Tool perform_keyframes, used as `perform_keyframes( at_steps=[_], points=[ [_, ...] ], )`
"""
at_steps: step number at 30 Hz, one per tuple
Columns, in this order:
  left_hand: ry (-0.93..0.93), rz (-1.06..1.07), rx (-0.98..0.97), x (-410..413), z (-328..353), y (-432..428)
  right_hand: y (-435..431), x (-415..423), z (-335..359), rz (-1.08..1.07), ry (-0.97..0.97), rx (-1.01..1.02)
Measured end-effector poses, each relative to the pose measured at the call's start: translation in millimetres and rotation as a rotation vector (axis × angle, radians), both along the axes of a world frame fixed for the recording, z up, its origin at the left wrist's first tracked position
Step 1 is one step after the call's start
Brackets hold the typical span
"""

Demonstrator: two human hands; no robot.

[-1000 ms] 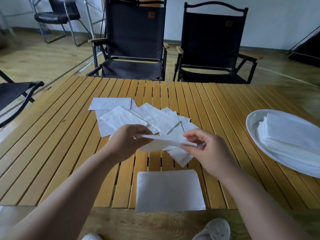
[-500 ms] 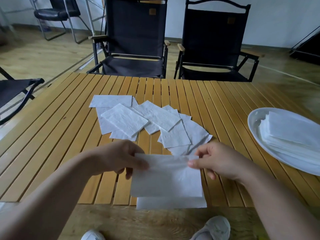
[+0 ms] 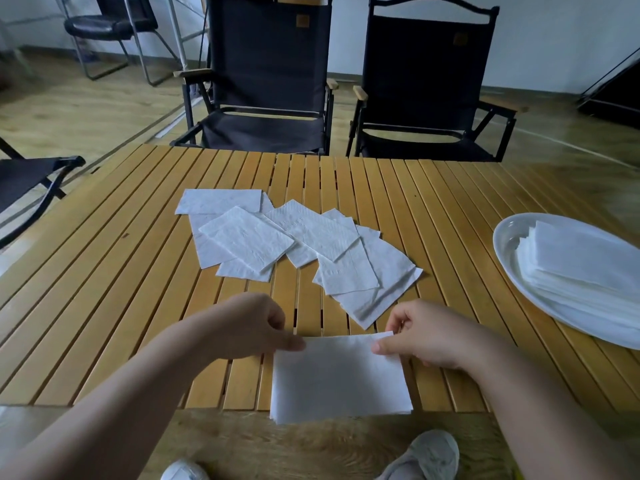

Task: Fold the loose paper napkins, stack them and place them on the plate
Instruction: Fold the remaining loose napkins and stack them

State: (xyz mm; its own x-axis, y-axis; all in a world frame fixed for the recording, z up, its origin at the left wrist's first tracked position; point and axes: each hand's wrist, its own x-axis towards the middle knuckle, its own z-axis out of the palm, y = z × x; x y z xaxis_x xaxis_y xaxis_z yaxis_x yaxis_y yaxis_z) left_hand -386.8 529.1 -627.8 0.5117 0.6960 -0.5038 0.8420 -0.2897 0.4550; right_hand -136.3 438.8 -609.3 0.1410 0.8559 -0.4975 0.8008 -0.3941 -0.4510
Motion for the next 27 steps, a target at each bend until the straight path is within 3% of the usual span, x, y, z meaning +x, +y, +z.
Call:
perform_keyframes(
  at_steps=[4, 17, 24, 27],
  points=[
    [-0.058, -0.008, 0.130, 0, 2, 1, 1, -2, -3, -0.047, -0.091, 0.056],
    [-0.002, -0.040, 0.150, 6, -1, 0, 4, -6, -9, -0.033, -0.105, 0.065],
    [-0.237, 0.118, 0.376, 23, 5, 7, 18, 4, -21, -0.227, -0.083, 0.458],
    [-0.241, 0.088, 0.479, 40, -5, 12, 25, 5, -33, -0.254, -0.124, 0.575]
  ],
)
